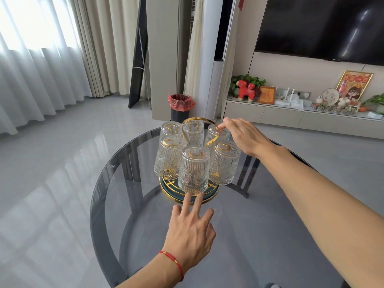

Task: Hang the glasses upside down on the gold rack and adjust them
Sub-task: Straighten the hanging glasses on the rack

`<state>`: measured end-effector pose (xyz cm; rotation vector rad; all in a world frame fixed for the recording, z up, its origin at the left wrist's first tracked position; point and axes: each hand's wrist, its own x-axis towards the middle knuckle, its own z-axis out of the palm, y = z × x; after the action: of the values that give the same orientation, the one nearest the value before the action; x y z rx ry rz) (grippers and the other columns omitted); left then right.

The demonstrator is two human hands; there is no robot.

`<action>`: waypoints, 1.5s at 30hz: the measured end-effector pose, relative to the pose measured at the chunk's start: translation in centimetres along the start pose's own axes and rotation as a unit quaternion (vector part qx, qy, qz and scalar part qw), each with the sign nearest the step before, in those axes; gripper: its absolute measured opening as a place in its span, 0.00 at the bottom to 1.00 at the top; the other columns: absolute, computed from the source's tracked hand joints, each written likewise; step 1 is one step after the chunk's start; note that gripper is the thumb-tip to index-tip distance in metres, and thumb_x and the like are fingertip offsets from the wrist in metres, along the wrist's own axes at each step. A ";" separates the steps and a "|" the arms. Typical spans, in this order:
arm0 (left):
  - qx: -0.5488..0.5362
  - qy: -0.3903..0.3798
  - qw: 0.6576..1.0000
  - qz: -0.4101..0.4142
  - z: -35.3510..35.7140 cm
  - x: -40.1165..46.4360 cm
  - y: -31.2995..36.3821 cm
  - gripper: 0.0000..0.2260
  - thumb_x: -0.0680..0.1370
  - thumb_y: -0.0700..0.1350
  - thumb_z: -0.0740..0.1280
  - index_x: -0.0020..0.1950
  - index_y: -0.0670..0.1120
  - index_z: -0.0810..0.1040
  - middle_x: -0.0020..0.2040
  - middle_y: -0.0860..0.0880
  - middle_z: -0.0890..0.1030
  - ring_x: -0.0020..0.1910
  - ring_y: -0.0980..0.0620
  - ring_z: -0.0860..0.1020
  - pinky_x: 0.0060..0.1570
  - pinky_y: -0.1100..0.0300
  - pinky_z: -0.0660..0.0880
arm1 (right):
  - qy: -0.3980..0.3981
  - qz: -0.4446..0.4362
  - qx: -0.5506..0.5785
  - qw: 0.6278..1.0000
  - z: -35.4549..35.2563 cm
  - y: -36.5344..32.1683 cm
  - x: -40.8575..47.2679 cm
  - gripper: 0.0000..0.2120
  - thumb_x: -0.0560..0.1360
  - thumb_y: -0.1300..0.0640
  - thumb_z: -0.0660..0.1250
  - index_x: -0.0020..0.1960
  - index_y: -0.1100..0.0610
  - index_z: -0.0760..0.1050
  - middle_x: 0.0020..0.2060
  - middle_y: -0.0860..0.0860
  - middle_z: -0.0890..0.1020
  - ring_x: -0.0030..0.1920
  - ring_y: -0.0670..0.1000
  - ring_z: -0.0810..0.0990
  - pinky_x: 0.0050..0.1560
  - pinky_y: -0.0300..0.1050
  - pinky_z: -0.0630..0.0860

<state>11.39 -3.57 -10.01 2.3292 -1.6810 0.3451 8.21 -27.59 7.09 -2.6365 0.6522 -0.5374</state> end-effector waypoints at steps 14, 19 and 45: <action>0.000 0.001 1.000 0.001 0.0 0.0 0.0 0.15 0.78 0.54 0.58 0.58 0.50 0.78 0.73 0.40 0.74 0.68 0.32 0.70 0.50 0.42 0.75 | 0.007 -0.027 0.091 0.995 -0.6 -4.5 2.5 0.30 0.86 0.41 0.48 0.59 0.54 0.86 0.61 0.52 0.86 0.63 0.52 0.82 0.68 0.55 0.73; -0.001 0.007 1.000 0.002 -0.1 0.0 -0.1 0.15 0.78 0.54 0.58 0.57 0.50 0.78 0.73 0.40 0.73 0.68 0.32 0.70 0.50 0.42 0.75 | -0.061 -0.004 0.077 0.995 -0.7 -6.7 4.3 0.35 0.86 0.37 0.44 0.59 0.53 0.86 0.63 0.54 0.85 0.63 0.54 0.81 0.69 0.57 0.72; 0.010 0.006 1.000 0.006 -0.5 -0.1 0.0 0.12 0.76 0.53 0.60 0.53 0.50 0.79 0.71 0.39 0.76 0.66 0.31 0.73 0.46 0.45 0.75 | -0.087 0.014 0.128 0.988 -0.5 -6.4 4.6 0.37 0.84 0.33 0.43 0.58 0.53 0.87 0.60 0.55 0.86 0.62 0.55 0.82 0.73 0.62 0.69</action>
<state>11.32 -3.33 -9.62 2.3268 -1.6951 0.3782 14.13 -24.74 11.57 -2.3960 0.5277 -0.3519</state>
